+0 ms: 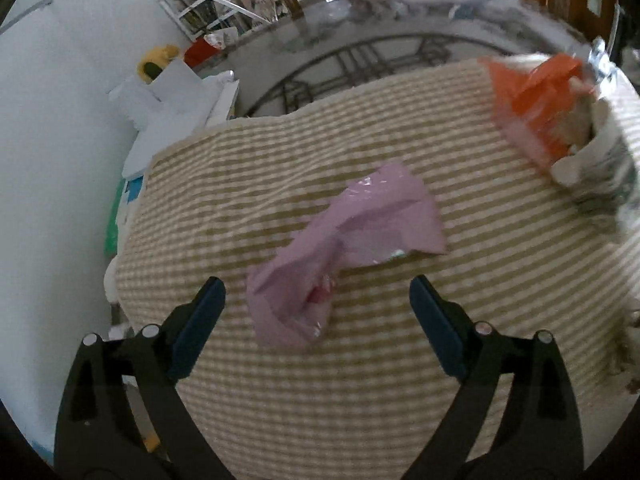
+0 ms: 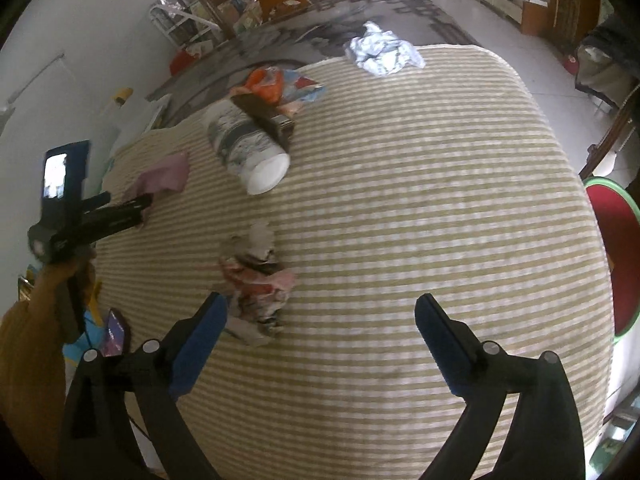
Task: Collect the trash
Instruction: 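Move both open tools back over the trash on the table, then grasp the pink wrapper with the left tool while the right tool grasps the crumpled paper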
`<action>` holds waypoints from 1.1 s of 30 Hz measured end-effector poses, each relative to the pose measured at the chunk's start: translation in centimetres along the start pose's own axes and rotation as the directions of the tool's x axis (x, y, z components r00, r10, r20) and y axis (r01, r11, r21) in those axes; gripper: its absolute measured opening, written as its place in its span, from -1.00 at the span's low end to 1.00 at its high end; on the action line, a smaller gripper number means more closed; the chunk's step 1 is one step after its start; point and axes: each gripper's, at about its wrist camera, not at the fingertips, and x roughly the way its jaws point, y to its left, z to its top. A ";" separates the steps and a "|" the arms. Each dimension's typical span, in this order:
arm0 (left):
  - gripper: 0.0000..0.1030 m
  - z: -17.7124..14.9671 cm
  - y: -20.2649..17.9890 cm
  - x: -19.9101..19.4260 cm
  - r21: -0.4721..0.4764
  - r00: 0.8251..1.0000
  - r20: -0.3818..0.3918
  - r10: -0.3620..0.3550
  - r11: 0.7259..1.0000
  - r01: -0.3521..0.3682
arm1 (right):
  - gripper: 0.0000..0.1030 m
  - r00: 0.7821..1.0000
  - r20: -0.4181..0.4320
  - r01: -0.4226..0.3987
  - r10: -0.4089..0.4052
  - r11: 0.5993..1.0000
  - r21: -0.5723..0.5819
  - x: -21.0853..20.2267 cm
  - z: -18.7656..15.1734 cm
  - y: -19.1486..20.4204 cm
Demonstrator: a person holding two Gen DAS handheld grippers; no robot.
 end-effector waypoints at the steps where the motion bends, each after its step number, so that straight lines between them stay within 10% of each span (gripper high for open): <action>1: 0.77 0.1 0.1 0.4 0.005 1.000 -0.003 -0.006 1.000 0.006 | 0.80 1.000 -0.002 -0.001 0.001 1.000 -0.005 0.0 -0.1 0.3; 4: 0.70 0.4 0.1 1.6 0.013 0.998 -0.026 -0.053 0.999 0.053 | 0.81 1.000 -0.011 -0.004 0.004 1.000 -0.015 0.4 -0.2 1.1; 8: -0.17 0.4 -0.1 2.2 -0.004 0.993 -0.056 -0.109 0.994 0.108 | 0.82 1.000 -0.019 -0.004 0.004 1.000 -0.018 0.8 -0.1 1.8; 11: -0.33 -0.2 1.1 1.7 -0.117 0.975 -0.043 -0.216 0.971 0.210 | 0.82 1.000 -0.021 -0.003 0.003 0.999 -0.034 1.2 0.1 2.5; 22: -0.37 -4.5 0.4 -5.3 -0.293 0.885 0.119 -0.451 0.835 0.465 | 0.82 0.998 -0.041 0.034 -0.038 0.996 -0.082 4.5 1.0 4.5; 33: -0.36 -6.9 -1.9 -6.5 -0.296 0.862 0.109 -0.496 0.811 0.504 | 0.82 0.995 -0.078 0.063 -0.069 0.995 -0.077 5.9 1.0 4.2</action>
